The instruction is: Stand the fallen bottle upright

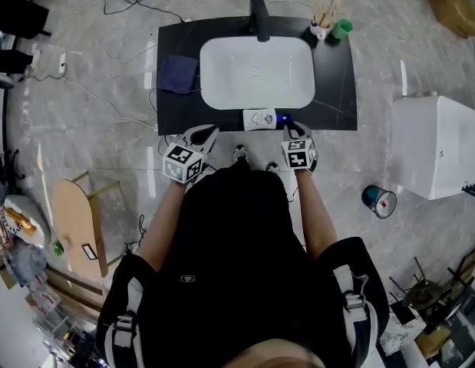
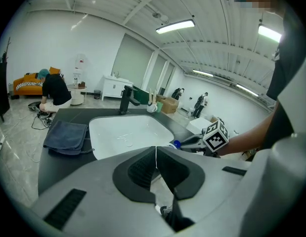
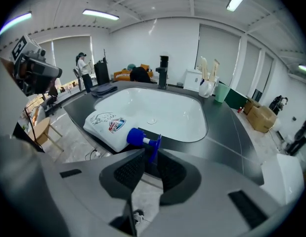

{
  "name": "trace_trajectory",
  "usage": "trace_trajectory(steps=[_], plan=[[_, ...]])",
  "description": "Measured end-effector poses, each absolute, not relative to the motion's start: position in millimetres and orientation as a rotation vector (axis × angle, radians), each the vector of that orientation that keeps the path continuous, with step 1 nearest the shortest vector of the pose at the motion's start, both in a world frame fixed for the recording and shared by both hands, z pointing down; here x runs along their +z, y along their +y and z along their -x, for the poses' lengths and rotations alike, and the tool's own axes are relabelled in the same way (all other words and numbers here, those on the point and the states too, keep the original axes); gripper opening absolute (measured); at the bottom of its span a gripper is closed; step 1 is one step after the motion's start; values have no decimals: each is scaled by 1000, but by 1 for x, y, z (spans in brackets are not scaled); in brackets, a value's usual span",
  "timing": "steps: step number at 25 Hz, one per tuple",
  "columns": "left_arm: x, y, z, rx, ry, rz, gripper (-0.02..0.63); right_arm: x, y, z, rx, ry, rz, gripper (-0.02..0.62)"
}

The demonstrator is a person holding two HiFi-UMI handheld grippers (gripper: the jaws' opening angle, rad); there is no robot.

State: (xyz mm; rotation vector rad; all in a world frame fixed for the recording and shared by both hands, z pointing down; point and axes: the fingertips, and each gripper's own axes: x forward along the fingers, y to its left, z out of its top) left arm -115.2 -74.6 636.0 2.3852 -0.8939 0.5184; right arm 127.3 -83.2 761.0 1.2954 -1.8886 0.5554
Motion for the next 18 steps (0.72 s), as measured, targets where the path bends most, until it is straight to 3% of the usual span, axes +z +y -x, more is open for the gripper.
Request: trace_trajectory(steps=[18], plan=[[646,-76,133,550,-851,-2386,15,771,-99,-135,735,-1768,-1571,88]])
